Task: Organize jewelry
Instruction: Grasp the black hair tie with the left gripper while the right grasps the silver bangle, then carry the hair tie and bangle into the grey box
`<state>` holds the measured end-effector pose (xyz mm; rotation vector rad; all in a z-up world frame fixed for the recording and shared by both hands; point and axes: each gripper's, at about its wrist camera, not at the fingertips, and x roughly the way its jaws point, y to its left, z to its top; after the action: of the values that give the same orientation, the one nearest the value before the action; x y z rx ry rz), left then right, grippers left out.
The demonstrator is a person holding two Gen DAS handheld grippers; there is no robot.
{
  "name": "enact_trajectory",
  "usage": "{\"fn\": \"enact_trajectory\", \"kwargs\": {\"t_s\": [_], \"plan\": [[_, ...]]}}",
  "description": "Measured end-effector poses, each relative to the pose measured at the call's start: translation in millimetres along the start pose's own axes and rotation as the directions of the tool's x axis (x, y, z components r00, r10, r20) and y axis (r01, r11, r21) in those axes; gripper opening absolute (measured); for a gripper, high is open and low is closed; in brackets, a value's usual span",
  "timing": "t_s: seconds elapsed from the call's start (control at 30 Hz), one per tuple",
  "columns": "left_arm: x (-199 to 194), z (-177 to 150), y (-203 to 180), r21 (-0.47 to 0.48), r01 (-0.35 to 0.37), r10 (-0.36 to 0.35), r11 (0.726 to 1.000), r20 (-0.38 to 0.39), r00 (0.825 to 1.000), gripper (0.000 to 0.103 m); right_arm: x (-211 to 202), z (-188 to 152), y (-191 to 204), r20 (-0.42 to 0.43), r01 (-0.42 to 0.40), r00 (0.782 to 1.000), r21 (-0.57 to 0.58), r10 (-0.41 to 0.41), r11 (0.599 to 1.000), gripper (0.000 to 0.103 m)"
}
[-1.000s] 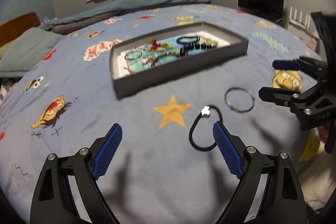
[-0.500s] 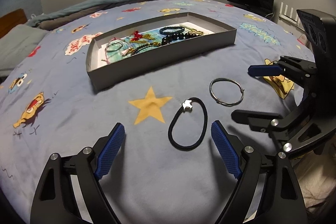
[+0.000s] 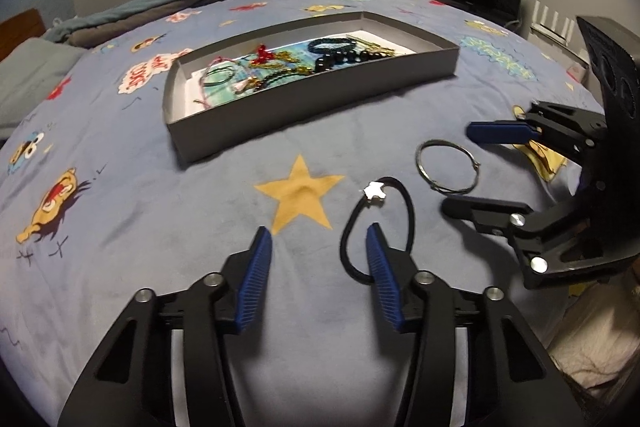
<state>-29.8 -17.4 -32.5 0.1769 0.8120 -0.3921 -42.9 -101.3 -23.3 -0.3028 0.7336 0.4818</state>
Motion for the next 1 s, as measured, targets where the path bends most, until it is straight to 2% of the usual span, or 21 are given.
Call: {"fn": "enact_trajectory", "kwargs": {"t_s": [0.07,0.13,0.17,0.2,0.3,0.5,0.77,1.0], "plan": [[3,-1,-4,0.016,0.016,-0.016,1.000,-0.014,1.000,0.035,1,0,3,0.005,0.007,1.000,-0.021,-0.007,1.000,0.063],[6,-2,-9,0.054,-0.003,0.005,0.999,-0.028,1.000,0.033,3,1,4,-0.001,0.007,1.000,-0.031,-0.007,1.000,0.057],[7,-3,-10,0.062,-0.003,0.005,0.998,-0.032,0.999,0.027,4,0,5,-0.002,0.005,1.000,-0.032,-0.005,0.999,0.050],[8,-3,-10,0.063,-0.003,0.005,0.998,-0.033,0.999,0.020,4,0,4,-0.003,0.001,1.000,-0.030,-0.001,1.000,0.048],[7,-3,-8,0.059,-0.005,0.007,0.998,-0.034,0.999,0.006,3,0,2,-0.004,-0.006,1.000,-0.021,0.006,1.000,0.048],[-8,0,-3,0.036,-0.015,0.014,0.999,0.025,1.000,0.004,-5,3,-4,0.023,-0.016,1.000,0.021,0.016,1.000,0.047],[-31,22,11,0.019,-0.033,0.031,0.999,0.109,0.994,0.004,-20,12,-23,0.062,0.006,0.998,0.084,-0.011,0.996,0.047],[-50,72,41,-0.017,-0.063,0.065,0.998,0.211,0.975,0.004,-29,48,-56,0.116,0.066,0.990,0.133,-0.082,0.989,0.047]]}}
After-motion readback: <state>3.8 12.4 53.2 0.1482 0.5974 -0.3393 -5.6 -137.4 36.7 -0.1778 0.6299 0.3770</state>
